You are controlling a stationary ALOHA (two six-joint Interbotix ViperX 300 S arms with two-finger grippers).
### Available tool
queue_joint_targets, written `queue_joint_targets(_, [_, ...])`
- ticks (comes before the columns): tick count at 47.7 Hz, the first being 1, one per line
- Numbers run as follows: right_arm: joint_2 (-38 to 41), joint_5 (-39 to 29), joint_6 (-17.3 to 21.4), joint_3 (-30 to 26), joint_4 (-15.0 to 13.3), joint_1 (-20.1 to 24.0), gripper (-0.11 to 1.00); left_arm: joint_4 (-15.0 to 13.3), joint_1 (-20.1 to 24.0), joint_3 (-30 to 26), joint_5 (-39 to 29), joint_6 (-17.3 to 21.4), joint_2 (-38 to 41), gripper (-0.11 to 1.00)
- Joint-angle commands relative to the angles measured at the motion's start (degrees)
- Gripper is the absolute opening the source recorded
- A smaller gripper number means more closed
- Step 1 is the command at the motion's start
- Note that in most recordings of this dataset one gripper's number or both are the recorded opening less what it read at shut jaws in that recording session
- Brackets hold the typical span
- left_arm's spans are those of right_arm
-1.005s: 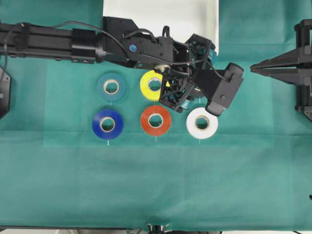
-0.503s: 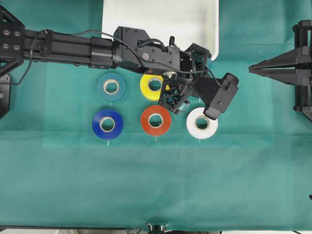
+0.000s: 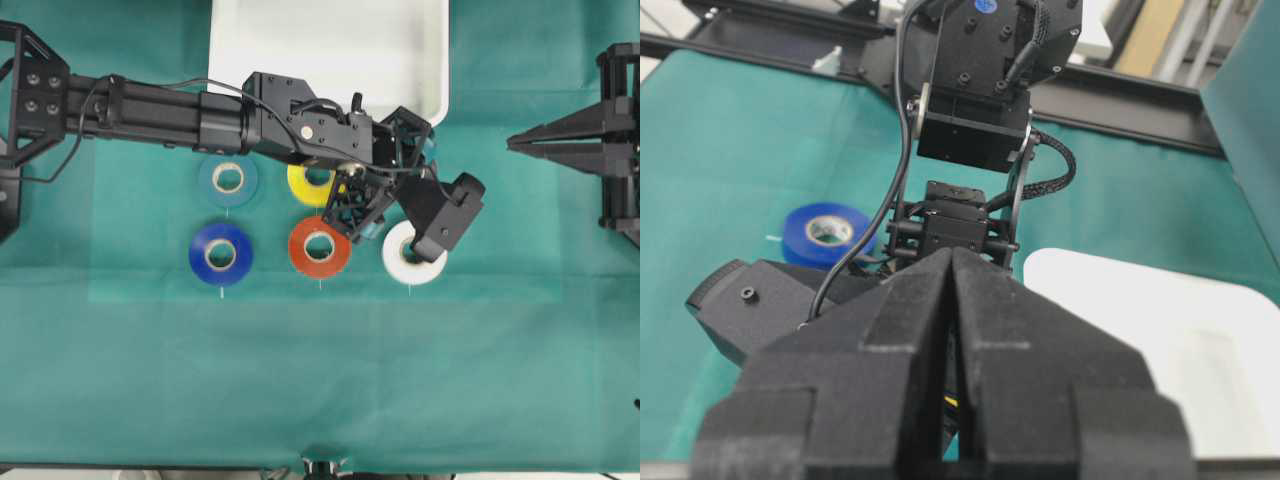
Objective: Place the tape from the fixed location into the white case.
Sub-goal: 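Lower the open left gripper over the black tape roll, then close the left gripper on the black tape roll and lift it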
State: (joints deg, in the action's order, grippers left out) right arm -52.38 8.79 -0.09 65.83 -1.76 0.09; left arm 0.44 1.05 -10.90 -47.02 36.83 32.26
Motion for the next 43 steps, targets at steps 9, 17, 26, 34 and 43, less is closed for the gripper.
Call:
queue_joint_targets(9, [0.62,0.26,-0.09,-0.88,0.09,0.00,0.00,-0.18,0.09,-0.44,0.53,-0.26,-0.97,0.99])
queue_joint_targets(17, [0.70,0.26,-0.09,-0.88,0.09,0.09,0.00,0.26,0.18,-0.44,0.44,-0.26,-0.97,0.97])
queue_joint_targets(26, [0.70,0.26,0.00,-0.88,0.09,0.00,0.00,0.88,0.35,-0.53,0.09,-0.26,-1.05,0.83])
queue_joint_targets(34, [0.79,0.35,0.00,-0.88,0.09,0.00,0.00,1.05,0.35,-0.70,-0.88,0.62,-1.14,0.46])
queue_joint_targets(43, [1.23,0.44,0.00,-0.79,0.09,0.00,0.00,1.05,0.35,-1.49,-1.49,0.88,-1.49,0.21])
